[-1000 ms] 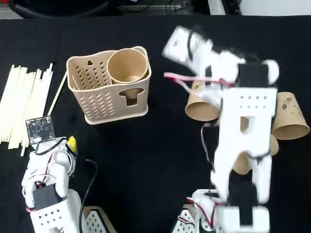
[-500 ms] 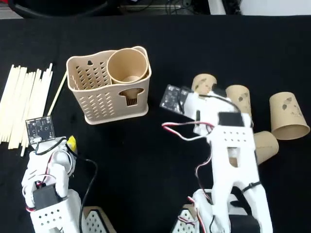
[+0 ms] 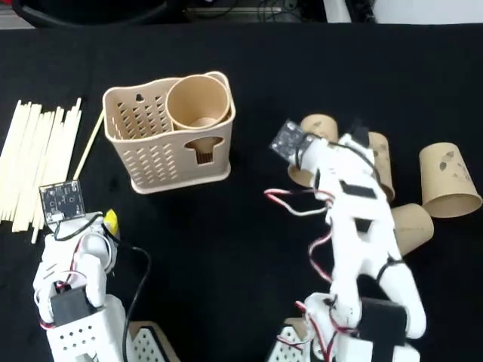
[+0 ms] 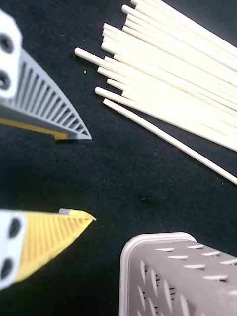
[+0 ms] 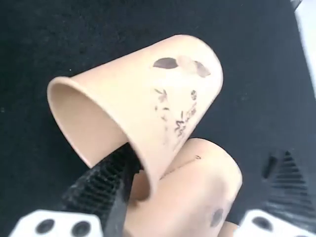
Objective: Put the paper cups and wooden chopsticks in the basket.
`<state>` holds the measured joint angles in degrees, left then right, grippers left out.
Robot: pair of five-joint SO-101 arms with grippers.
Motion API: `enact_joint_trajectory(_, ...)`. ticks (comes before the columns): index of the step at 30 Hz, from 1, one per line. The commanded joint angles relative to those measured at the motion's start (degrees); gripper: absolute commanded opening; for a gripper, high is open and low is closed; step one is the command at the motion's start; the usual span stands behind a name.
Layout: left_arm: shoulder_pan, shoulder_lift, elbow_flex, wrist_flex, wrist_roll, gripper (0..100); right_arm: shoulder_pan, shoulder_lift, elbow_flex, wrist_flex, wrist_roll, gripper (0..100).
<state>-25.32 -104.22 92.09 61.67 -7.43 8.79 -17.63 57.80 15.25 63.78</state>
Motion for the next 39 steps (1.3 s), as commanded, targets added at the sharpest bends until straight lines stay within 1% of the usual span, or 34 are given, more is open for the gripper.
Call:
enact_joint_trajectory(1,0.1,-0.3,-0.1,-0.9,-0.3,23,0.1,1.5,-4.1,-1.7,-1.5,19.4)
enact_joint_trajectory(4,0.1,-0.3,-0.1,-0.9,-0.3,23,-0.4,0.8,-4.2,-1.7,-1.5,2.8)
enact_joint_trajectory(5,0.1,-0.3,-0.1,-0.9,-0.3,23,-0.3,0.3,-4.3,-1.7,-1.5,1.0)
enact_joint_trajectory(7,0.1,-0.3,-0.1,-0.9,-0.4,23,-0.2,-0.9,-4.2,-1.8,-1.7,2.1)
enact_joint_trajectory(14,0.1,-0.3,-0.1,-0.9,-0.4,23,-0.4,-5.0,-3.7,-1.3,-7.0,1.1)
enact_joint_trajectory(19,0.2,-0.3,-0.1,-0.9,-0.4,23,-0.5,-7.6,-2.3,-0.6,-7.3,1.1)
enact_joint_trajectory(22,0.3,-0.3,0.0,-0.9,-0.4,23,-0.2,-9.9,-4.1,5.2,-9.8,1.1)
enact_joint_trajectory(25,0.3,-0.3,0.0,-0.9,-0.4,23,-0.4,-12.5,-8.3,13.7,-13.3,1.1)
enact_joint_trajectory(30,0.4,-0.3,0.0,-0.9,-0.4,23,-2.5,-15.2,-19.6,30.7,-22.8,1.1)
enact_joint_trajectory(33,0.4,-0.3,0.0,-0.9,-0.4,23,-3.1,-15.3,-27.6,40.2,-26.2,1.1)
enact_joint_trajectory(39,0.4,-0.3,0.0,-0.9,-0.4,23,-6.6,-15.7,-40.4,53.0,-28.8,1.1)
